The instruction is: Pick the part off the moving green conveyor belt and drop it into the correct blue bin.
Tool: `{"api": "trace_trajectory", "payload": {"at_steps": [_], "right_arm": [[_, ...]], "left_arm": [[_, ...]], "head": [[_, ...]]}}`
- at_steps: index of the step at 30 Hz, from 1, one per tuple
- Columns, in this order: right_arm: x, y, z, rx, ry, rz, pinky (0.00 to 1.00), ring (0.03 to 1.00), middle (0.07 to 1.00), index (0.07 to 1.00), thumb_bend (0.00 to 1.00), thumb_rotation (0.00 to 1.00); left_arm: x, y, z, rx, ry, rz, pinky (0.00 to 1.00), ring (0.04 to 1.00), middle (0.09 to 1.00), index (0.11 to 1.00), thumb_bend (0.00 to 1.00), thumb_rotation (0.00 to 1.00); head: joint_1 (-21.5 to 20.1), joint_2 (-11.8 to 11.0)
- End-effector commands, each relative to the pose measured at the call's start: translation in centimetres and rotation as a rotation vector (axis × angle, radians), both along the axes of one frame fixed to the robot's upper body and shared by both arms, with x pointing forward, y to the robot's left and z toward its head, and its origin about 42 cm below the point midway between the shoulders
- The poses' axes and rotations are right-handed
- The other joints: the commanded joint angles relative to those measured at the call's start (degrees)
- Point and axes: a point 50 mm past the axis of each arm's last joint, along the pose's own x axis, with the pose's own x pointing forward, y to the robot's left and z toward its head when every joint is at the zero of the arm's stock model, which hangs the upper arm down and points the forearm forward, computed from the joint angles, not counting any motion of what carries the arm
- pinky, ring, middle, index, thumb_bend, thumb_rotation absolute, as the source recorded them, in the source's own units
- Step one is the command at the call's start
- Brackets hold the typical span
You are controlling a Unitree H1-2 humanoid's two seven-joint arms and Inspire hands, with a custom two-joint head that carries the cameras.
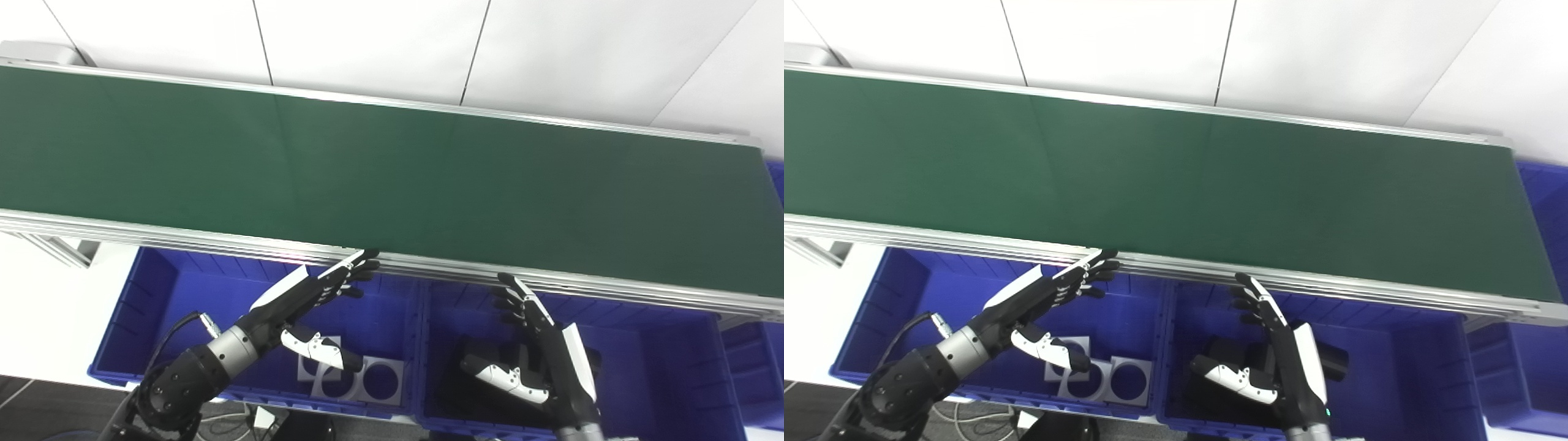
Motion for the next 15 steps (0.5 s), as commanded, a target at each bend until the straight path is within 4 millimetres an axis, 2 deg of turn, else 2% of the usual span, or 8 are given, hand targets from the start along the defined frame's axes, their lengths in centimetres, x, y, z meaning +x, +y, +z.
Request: {"api": "trace_trajectory", "payload": {"at_steps": [1, 6, 8, 10, 15], "right_arm": [[0.0, 0.2, 0.9, 0.001, -0.036, 0.008, 0.7, 0.787, 0.825, 0.892, 0.84, 0.45], [0.0, 0.3, 0.9, -0.025, -0.039, 0.008, 0.71, 0.791, 0.827, 0.895, 0.84, 0.46], [0.1, 0.3, 1.0, -0.028, -0.037, 0.01, 0.71, 0.793, 0.828, 0.897, 0.84, 0.47], [0.0, 0.3, 0.9, -0.03, -0.035, 0.012, 0.71, 0.791, 0.827, 0.9, 0.85, 0.47], [-0.1, 0.4, 0.8, -0.052, -0.045, 0.013, 0.7, 0.786, 0.825, 0.903, 0.84, 0.47]], "left_arm": [[-0.6, -0.4, 0.8, 0.0, -0.036, 0.043, 0.63, 0.894, 0.979, 0.998, 0.92, 0.41], [-4.0, -3.3, 0.6, -0.058, -0.024, 0.152, 0.88, 0.951, 0.989, 1.0, 0.88, 0.42], [-4.6, -4.2, 0.2, -0.072, -0.026, 0.178, 0.85, 0.959, 0.998, 1.0, 0.88, 0.41], [-4.7, -4.7, -0.2, -0.08, -0.037, 0.191, 0.86, 0.976, 1.0, 1.0, 0.87, 0.42], [-4.3, -4.7, -0.9, -0.044, -0.077, 0.169, 0.87, 0.965, 1.0, 1.0, 0.85, 0.41]], "head": [[0.04, 0.07], [-0.36, 0.1], [-0.16, 0.13], [0.28, -0.24], [-1.09, -0.78]]}}
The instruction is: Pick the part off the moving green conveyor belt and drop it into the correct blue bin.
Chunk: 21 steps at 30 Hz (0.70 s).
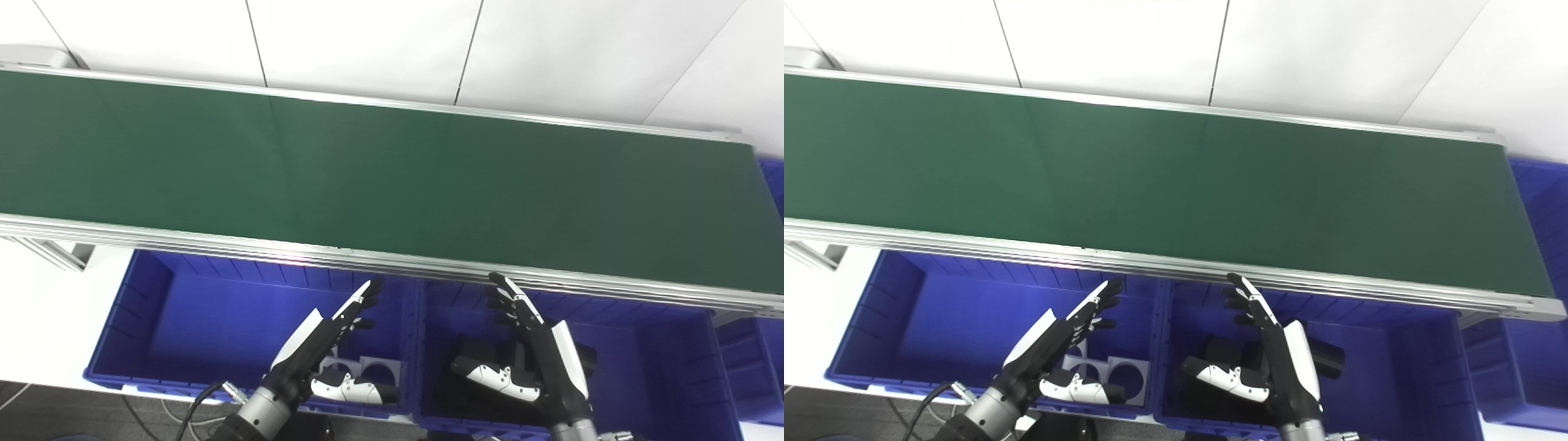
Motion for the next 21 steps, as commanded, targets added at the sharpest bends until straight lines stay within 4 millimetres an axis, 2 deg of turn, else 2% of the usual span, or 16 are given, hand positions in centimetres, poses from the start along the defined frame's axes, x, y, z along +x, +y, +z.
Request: {"api": "trace_trajectory", "payload": {"at_steps": [1, 4, 8, 13, 21], "right_arm": [[-0.1, 0.27, 0.88, -0.003, -0.04, -0.003, 0.7, 0.788, 0.827, 0.904, 0.84, 0.47], [-0.24, 0.34, 0.81, -0.001, -0.034, -0.011, 0.69, 0.78, 0.831, 0.91, 0.85, 0.48], [-0.32, 0.42, 0.74, 0.002, -0.034, -0.011, 0.69, 0.781, 0.838, 0.913, 0.85, 0.48], [-0.41, 0.47, 0.62, 0.012, -0.036, -0.009, 0.73, 0.793, 0.845, 0.917, 0.83, 0.47], [-0.65, 0.6, 0.63, 0.004, -0.035, -0.015, 0.72, 0.795, 0.844, 0.917, 0.84, 0.49]], "left_arm": [[0.48, 0.24, 0.53, 0.014, -0.087, -0.028, 0.85, 0.959, 1.0, 1.0, 0.85, 0.41], [0.21, 0.48, 0.26, 0.02, -0.086, -0.034, 0.83, 0.956, 1.0, 1.0, 0.85, 0.39], [0.12, 0.74, 0.14, -0.001, -0.072, -0.015, 0.89, 0.987, 1.0, 0.996, 0.84, 0.36], [0.07, 0.9, 0.17, 0.0, -0.07, 0.028, 0.87, 0.967, 1.0, 0.972, 0.84, 0.34], [-0.21, 1.02, 0.38, -0.006, -0.051, 0.067, 0.85, 0.954, 1.0, 0.984, 0.84, 0.35]], "head": [[-1.06, -0.03], [-1.46, -0.29], [-1.37, -0.65], [-0.93, -1.0], [-0.82, -1.19]]}}
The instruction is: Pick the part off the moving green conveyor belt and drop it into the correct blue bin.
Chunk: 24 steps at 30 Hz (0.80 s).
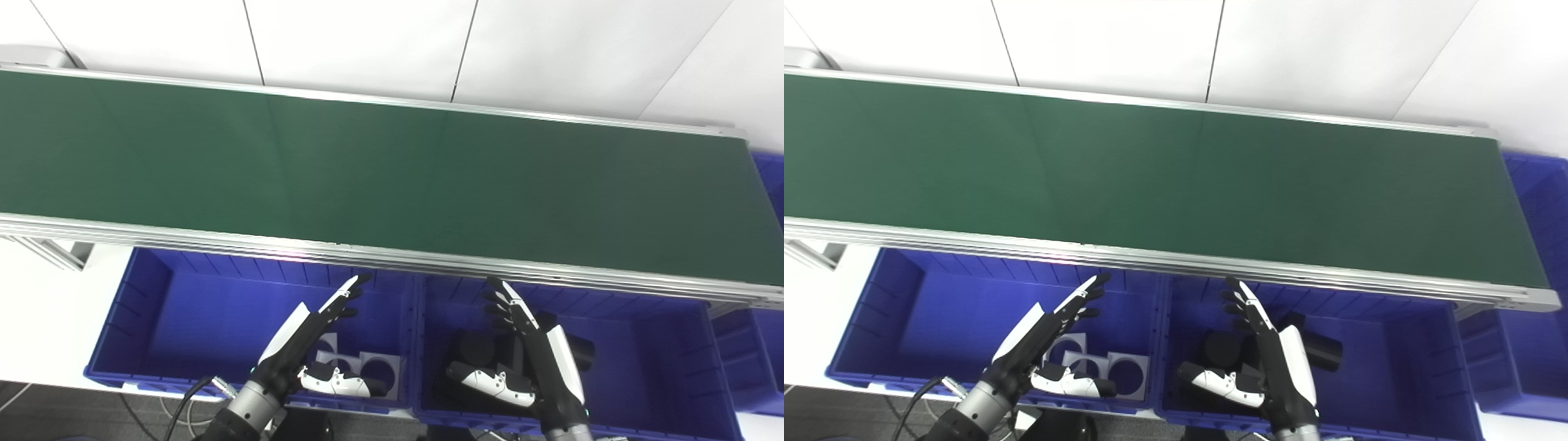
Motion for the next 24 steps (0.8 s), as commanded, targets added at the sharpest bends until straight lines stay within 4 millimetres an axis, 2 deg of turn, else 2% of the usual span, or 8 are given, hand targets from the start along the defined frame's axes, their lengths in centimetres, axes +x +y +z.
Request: {"api": "trace_trajectory", "payload": {"at_steps": [1, 4, 10, 12, 14, 18, 20, 24], "right_arm": [[0.06, 0.19, 0.87, 0.008, -0.051, -0.011, 0.72, 0.796, 0.845, 0.917, 0.84, 0.49], [0.01, 0.19, 0.87, 0.01, -0.051, -0.015, 0.71, 0.796, 0.845, 0.916, 0.84, 0.5], [0.06, 0.09, 0.86, 0.018, -0.048, -0.018, 0.71, 0.795, 0.85, 0.918, 0.85, 0.49], [0.07, 0.02, 0.83, 0.017, -0.048, -0.017, 0.71, 0.795, 0.848, 0.917, 0.84, 0.48], [0.07, -0.06, 0.81, 0.011, -0.044, -0.016, 0.72, 0.8, 0.849, 0.922, 0.84, 0.49], [0.09, -0.25, 0.71, 0.004, -0.049, -0.011, 0.72, 0.803, 0.851, 0.925, 0.83, 0.48], [0.09, -0.35, 0.67, 0.001, -0.052, -0.009, 0.71, 0.798, 0.851, 0.926, 0.84, 0.49], [0.04, -0.44, 0.72, 0.003, -0.047, -0.009, 0.73, 0.811, 0.857, 0.934, 0.83, 0.48]], "left_arm": [[0.14, -0.14, 1.14, -0.037, -0.042, 0.03, 0.84, 0.947, 1.0, 0.988, 0.84, 0.35], [0.12, -0.15, 1.21, -0.041, -0.043, 0.04, 0.87, 0.971, 1.0, 0.991, 0.84, 0.35], [0.26, -0.3, 1.19, -0.061, -0.064, 0.075, 0.84, 0.949, 1.0, 0.994, 0.84, 0.35], [0.38, -0.41, 1.26, -0.066, -0.079, 0.087, 0.86, 0.957, 1.0, 0.999, 0.83, 0.33], [0.56, -0.52, 1.23, -0.07, -0.097, 0.097, 0.8, 0.907, 0.985, 0.999, 0.81, 0.31], [0.8, -0.74, 1.17, -0.068, -0.119, 0.11, 0.78, 0.895, 0.976, 0.998, 0.81, 0.31], [0.92, -0.84, 1.13, -0.068, -0.131, 0.114, 0.84, 0.931, 0.986, 0.999, 0.8, 0.31], [1.09, -0.93, 1.01, -0.07, -0.151, 0.121, 0.86, 0.936, 0.981, 1.0, 0.8, 0.31]], "head": [[0.06, 0.08], [-0.05, 0.09], [0.01, 0.15], [0.08, 0.08], [0.13, 0.11], [0.25, 0.08], [0.26, 0.08], [0.23, 0.09]]}}
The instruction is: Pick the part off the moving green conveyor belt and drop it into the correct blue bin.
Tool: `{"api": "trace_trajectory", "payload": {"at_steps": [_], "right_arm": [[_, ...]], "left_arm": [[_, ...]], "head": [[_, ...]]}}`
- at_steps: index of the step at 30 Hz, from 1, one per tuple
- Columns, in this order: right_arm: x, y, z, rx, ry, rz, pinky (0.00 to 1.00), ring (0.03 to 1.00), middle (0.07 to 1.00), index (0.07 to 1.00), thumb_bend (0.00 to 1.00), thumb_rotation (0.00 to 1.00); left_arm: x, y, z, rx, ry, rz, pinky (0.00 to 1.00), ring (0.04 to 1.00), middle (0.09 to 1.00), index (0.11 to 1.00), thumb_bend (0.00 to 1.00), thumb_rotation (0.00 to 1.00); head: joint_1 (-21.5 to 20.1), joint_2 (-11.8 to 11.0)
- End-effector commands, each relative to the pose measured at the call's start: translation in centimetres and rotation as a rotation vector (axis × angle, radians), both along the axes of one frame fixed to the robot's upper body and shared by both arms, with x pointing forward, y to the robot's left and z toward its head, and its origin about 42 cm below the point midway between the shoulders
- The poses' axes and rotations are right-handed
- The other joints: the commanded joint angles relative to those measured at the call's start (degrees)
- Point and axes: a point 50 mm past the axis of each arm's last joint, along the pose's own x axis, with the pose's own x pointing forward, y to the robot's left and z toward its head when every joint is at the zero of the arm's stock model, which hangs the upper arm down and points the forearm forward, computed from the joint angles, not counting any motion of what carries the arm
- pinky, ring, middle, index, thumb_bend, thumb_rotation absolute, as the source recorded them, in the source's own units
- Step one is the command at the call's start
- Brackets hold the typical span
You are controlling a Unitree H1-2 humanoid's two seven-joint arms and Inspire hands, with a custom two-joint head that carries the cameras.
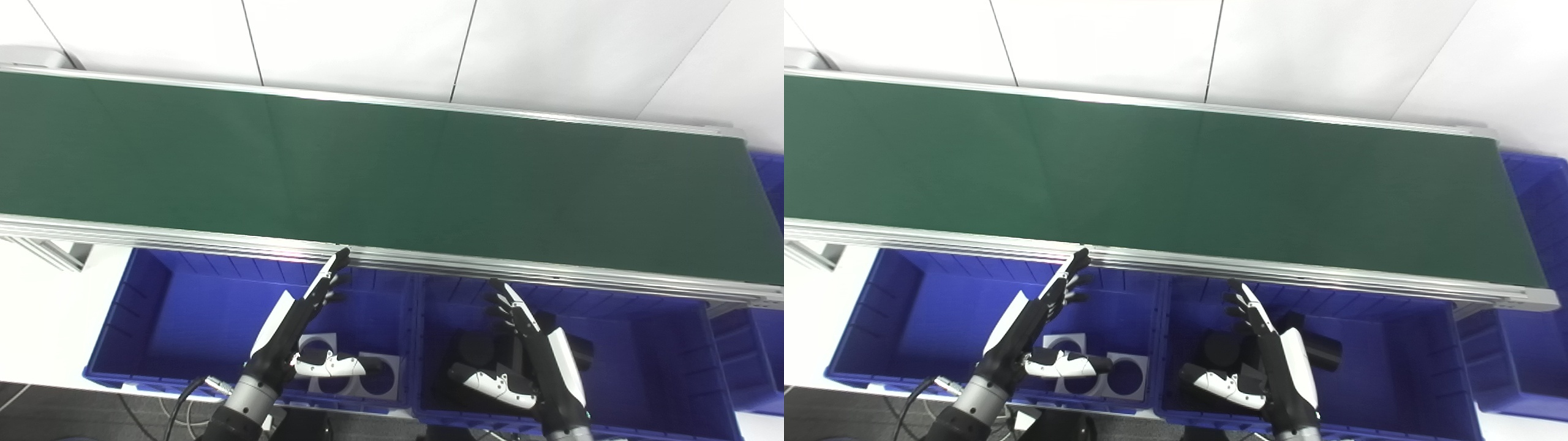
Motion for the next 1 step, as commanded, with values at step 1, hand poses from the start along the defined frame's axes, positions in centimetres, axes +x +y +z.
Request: {"api": "trace_trajectory", "payload": {"at_steps": [1], "right_arm": [[0.15, -0.06, 0.88, 0.009, -0.053, -0.004, 0.74, 0.814, 0.858, 0.936, 0.83, 0.48]], "left_arm": [[0.4, -0.2, 0.8, -0.015, -0.069, 0.003, 0.89, 0.951, 0.983, 1.0, 0.8, 0.31]], "head": [[0.06, 0.09]]}}
